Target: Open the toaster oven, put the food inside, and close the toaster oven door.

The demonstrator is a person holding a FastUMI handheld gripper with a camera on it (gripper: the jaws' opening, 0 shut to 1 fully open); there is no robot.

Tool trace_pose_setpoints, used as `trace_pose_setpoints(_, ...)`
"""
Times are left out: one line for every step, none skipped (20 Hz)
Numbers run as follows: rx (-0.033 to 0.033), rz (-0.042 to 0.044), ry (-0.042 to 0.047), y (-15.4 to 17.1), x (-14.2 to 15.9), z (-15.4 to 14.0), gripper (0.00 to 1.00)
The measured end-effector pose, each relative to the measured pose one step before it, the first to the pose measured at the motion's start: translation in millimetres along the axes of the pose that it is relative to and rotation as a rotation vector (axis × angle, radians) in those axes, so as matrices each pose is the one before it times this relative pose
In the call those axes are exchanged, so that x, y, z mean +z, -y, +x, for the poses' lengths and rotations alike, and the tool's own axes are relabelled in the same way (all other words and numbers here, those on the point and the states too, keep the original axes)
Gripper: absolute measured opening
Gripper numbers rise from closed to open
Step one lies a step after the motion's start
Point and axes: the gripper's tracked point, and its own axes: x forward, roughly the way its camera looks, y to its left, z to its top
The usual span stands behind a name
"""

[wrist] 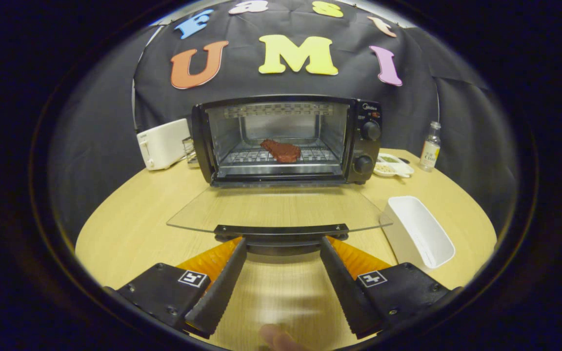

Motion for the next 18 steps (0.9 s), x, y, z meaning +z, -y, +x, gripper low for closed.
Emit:
trace_pose_setpoints(0.00212, -0.00253, 0.02436, -2.56, 6.70, -4.21, 0.97)
trace_pose_setpoints(0.00172, -0.00616, 0.03408, -1.47, 11.18, -3.11, 0.97)
trace_pose_setpoints(0.00212, -0.01678, 0.03533, -0.90, 10.73, -0.73, 0.97)
trace_pose_setpoints(0.00036, -0.01356, 0.01975, 0.19, 9.75, -0.55, 0.97)
trace_pose_setpoints(-0.00023, -0.00260, 0.01257, 0.49, 4.25, 0.92, 0.98)
trace_pose_setpoints(0.00007, 0.00210, 0.01246, 0.51, 6.64, 0.18, 0.98)
trace_pose_setpoints(-0.00139, 0.00183, 0.01246, -0.87, 7.08, 0.39, 0.98)
trace_pose_setpoints(-0.00271, -0.00216, 0.01331, 0.10, 7.79, 0.60, 0.98)
trace_pose_setpoints(-0.00541, -0.00418, 0.01528, -0.63, 8.38, 1.05, 0.98)
trace_pose_setpoints(-0.00464, -0.00544, 0.01042, -0.59, 6.44, 1.33, 0.98)
trace_pose_setpoints(-0.00565, -0.00547, 0.01104, -0.30, 5.89, 1.94, 0.98)
trace_pose_setpoints(-0.00621, -0.00445, 0.01118, -0.28, 7.13, 1.62, 0.98)
trace_pose_setpoints(-0.00693, -0.00603, 0.01214, -0.56, 7.24, 2.46, 0.98)
trace_pose_setpoints(-0.00682, -0.00599, 0.00782, -0.07, 6.29, 1.90, 0.98)
trace_pose_setpoints(-0.00972, -0.00484, 0.00926, -0.34, 5.63, 3.17, 0.98)
trace_pose_setpoints(-0.00966, -0.01071, 0.00709, -0.68, 6.75, 2.64, 0.98)
trace_pose_setpoints(-0.00978, -0.01690, 0.00954, -0.41, 8.19, 4.06, 0.98)
trace_pose_setpoints(-0.00459, -0.01208, 0.01064, -1.53, 6.69, 3.00, 0.98)
